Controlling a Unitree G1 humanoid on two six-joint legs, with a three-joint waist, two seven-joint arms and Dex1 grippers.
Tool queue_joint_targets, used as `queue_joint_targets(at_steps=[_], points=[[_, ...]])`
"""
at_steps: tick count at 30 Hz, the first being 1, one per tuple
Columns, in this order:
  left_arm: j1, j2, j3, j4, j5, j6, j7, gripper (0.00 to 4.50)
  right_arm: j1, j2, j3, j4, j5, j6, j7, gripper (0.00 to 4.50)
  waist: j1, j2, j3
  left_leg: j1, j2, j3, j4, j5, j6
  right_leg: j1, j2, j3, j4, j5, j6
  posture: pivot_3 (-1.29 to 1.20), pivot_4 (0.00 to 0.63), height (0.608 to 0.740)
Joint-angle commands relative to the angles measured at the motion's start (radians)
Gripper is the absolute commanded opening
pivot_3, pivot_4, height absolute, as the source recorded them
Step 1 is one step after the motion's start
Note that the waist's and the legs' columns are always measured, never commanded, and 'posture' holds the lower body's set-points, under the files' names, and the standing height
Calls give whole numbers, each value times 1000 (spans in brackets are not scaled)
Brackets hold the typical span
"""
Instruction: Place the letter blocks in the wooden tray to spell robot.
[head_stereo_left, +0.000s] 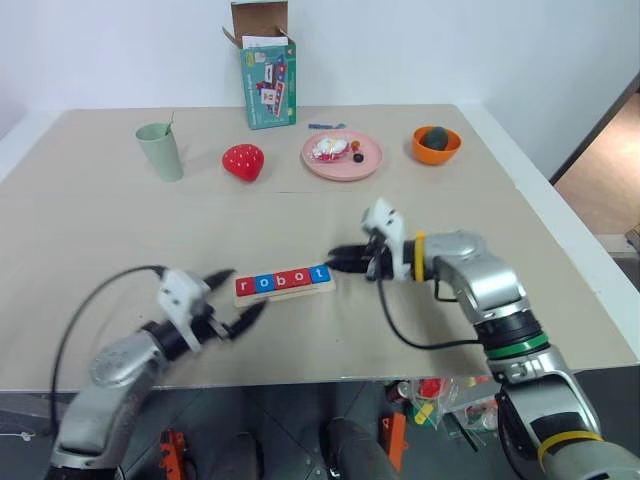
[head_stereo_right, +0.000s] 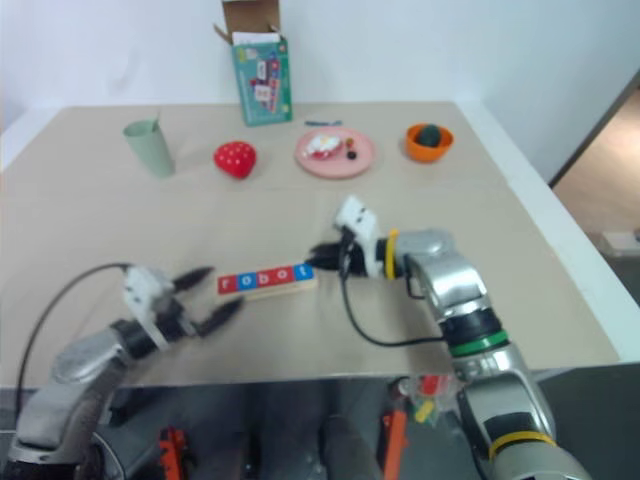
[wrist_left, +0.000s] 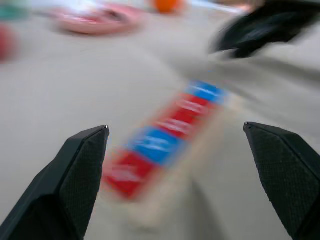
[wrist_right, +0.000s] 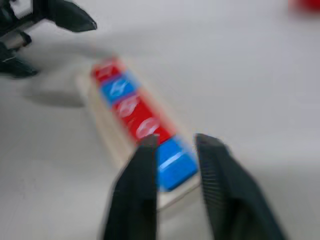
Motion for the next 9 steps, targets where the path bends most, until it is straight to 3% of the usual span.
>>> queue_joint_targets(at_steps=[1, 6, 9], points=[[-37, 46, 135, 67, -40, -3, 15, 4500, 8, -51, -82, 72, 17, -87, 25, 2504, 0, 0, 0, 0, 0, 0, 0, 0, 0, 0, 0, -1, -1, 0, 0, 0, 150, 740], [-72, 89, 157, 166, -5, 1, 8, 4500, 69, -64, -143, 148, 5, -236, -9, 4354, 0, 0, 0, -1, -1, 2, -1, -1, 0, 0, -2, 2, -2, -2, 2, 0, 150, 740], [-60, 111, 131, 191, 69, -46, 13, 4500, 91, -38, -185, 160, 7, -266, -107, 4474, 0, 0, 0, -3, -1, 3, -1, -1, -1, -2, -2, 3, -2, -2, 2, 0, 150, 740]])
